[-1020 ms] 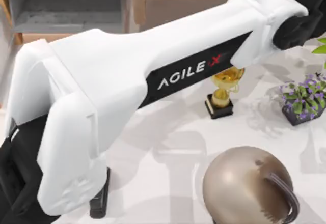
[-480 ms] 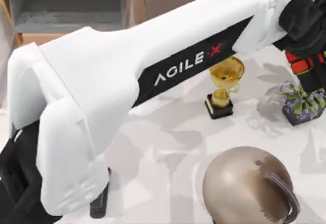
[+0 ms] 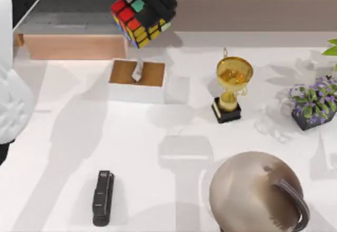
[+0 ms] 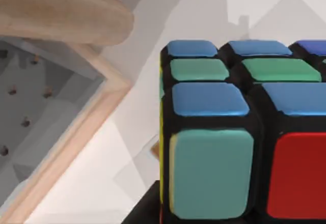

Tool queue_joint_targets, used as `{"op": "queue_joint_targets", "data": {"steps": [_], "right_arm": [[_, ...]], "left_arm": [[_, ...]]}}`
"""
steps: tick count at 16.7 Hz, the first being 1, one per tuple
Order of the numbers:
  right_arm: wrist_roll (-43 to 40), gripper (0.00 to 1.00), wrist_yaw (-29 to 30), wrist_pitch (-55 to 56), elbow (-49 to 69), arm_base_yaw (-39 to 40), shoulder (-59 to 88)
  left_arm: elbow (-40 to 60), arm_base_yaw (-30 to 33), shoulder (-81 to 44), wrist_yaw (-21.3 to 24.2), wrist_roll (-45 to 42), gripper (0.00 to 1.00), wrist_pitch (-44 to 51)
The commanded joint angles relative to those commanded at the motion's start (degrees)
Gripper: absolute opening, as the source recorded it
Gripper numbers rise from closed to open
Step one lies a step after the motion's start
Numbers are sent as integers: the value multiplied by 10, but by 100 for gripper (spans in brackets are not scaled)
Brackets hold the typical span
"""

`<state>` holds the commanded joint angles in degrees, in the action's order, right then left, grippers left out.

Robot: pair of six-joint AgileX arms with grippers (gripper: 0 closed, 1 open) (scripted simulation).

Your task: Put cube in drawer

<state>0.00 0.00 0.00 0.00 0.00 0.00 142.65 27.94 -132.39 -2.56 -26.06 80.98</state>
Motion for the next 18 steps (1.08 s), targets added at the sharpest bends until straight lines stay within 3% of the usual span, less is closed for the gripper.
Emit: {"op": "queue_joint_targets", "data": {"steps": [5, 9, 13, 18], "right_arm": [[0, 100, 0, 0, 0, 0, 0], [0, 100, 0, 0, 0, 0, 0], [0, 100, 0, 0, 0, 0, 0], [0, 100, 0, 0, 0, 0, 0]], "left_arm": [[121, -264, -48, -3, 31, 0, 149], [216, -405, -145, 7, 47, 0, 174], [240, -465, -245, 35, 51, 0, 164], [236, -470, -263, 37, 52, 0, 165]]}}
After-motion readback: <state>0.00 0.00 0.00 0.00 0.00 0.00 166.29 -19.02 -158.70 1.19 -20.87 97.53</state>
